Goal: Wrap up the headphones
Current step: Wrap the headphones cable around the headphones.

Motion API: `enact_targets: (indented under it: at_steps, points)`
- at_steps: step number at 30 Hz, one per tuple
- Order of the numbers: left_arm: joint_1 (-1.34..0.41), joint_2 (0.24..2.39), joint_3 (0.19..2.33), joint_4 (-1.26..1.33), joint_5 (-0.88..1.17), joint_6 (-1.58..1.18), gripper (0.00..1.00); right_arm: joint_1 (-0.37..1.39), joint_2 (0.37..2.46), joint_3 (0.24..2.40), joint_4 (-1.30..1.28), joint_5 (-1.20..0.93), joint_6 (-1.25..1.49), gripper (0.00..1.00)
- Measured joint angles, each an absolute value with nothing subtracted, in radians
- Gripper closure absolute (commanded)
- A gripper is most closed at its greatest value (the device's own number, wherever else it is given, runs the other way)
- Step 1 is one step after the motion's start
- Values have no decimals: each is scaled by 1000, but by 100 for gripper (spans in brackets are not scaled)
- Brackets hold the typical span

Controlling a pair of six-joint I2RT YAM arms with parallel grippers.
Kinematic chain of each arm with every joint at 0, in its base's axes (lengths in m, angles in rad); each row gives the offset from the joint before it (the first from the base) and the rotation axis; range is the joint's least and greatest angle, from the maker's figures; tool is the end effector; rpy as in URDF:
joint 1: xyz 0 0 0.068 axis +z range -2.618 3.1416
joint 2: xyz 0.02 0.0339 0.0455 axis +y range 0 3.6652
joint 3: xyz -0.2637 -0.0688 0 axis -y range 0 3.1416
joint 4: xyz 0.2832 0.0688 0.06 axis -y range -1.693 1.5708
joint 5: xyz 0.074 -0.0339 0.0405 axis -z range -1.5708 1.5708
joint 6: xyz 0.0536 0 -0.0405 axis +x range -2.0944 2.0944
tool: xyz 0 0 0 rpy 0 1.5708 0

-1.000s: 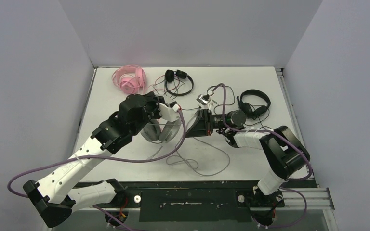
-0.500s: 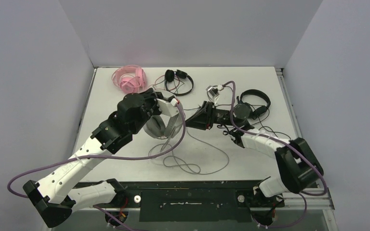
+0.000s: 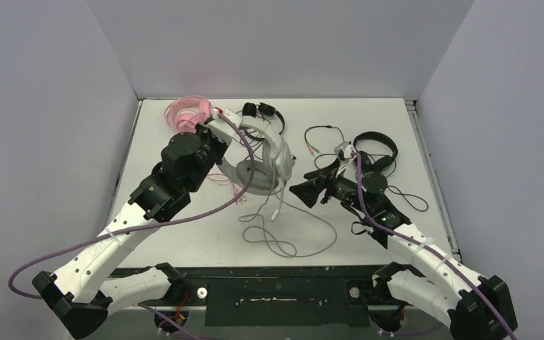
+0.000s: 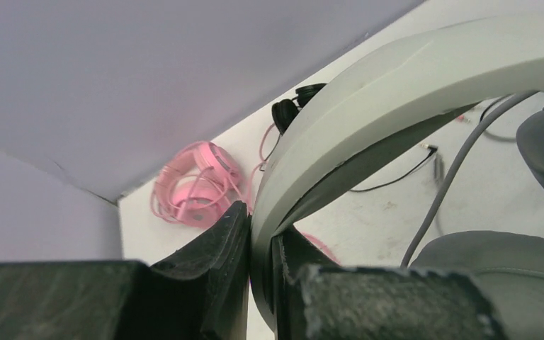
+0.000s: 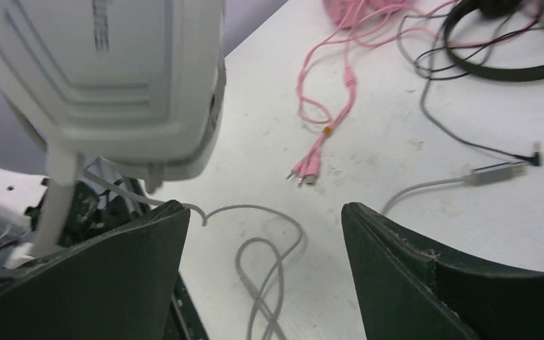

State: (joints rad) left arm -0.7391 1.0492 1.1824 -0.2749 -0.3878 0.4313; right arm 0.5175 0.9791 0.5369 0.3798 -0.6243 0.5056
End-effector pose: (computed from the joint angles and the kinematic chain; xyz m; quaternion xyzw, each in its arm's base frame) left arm 0.2233 -0.1761 0.4218 0.3042 0.6876 0.0453 0.6577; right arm 0.2207 0.1617 0.2581 -0.2144 0.6923 0.5142 0.4586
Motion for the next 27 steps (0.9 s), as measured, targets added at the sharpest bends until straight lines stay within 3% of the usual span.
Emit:
enact_targets:
  at_steps: [3,9,17,21,27]
  points:
    - [-669,1045,1182,-265,-384,221,100,517,867,511,335,-513,474,1]
    - [-492,1073,1206,-335,-307,-171,100,517,741,458,368,-390,450,0]
    - [-413,1162,1347,-478,-110,-495,100,611,888,388,449,-367,431,0]
    - [-392,1189,1420,-512,-25,-586,100,739,949,363,549,-336,377,0]
    - [-382,1193,1470,-553,65,-666,100,796,1081,347,707,-318,289,0]
